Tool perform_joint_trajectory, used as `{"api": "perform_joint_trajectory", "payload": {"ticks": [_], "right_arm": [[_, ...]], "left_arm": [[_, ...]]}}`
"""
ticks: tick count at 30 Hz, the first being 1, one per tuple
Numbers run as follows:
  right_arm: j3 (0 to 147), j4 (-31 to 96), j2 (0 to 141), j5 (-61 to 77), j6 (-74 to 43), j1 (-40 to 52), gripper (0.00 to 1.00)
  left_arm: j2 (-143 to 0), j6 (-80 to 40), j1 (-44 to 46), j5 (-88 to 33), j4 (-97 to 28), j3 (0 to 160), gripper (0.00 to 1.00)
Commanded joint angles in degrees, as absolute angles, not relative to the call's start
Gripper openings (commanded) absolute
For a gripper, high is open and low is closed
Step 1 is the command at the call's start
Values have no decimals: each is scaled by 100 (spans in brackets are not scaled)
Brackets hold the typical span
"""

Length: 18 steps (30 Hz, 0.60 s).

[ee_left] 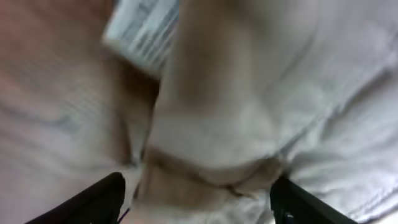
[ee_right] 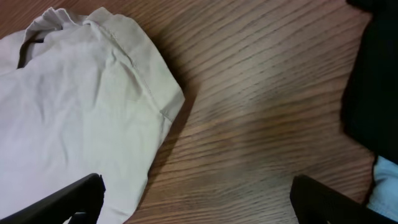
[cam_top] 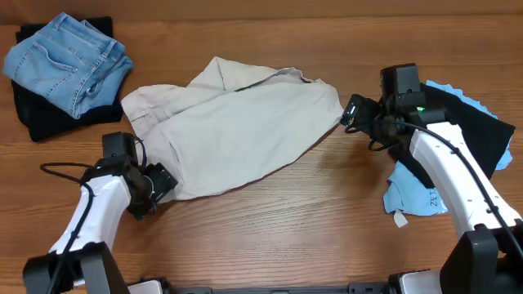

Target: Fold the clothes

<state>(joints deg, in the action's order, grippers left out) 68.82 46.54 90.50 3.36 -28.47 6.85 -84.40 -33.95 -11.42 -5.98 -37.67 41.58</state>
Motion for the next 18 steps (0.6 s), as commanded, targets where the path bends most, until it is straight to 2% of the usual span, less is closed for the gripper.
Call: {"api": "perform_joint_trajectory", "payload": {"ticks": [1,4,6,9,10,12,13,18], "right_arm": [[6853,4683,9061,259,-2801,701,100],[6853,4775,9061,261,-2805,701,100],[6853,4847,9061,263,-2816,701,100],[6836,4895,9061,266,-2825,701,97],[6807,4853,9061,270,-2825,701,91],[6716,4737,9067,318,-2873,701,79],[6578,4554,9072,480,-2899,701,73],[5883,3315,9181,1330,-3188,701,73]], "left_arm": [[-8674,-3295,-1175,-753,-3424,3911,77],[-8774,-3072,-1160,-751,-3055,3841,75],[-8772,-3020,-1162,-803,-2967,3841,68],[-8772,-2978,-1162,-910,-2950,3844,34],[-8772,-2978,-1160,-932,-2958,3844,19],[-8772,-2980,-1162,-1044,-2969,3844,6],[-8766,-2980,-1162,-1118,-2969,3844,4],[-8761,-2982,-1166,-1518,-2974,3968,4]]}}
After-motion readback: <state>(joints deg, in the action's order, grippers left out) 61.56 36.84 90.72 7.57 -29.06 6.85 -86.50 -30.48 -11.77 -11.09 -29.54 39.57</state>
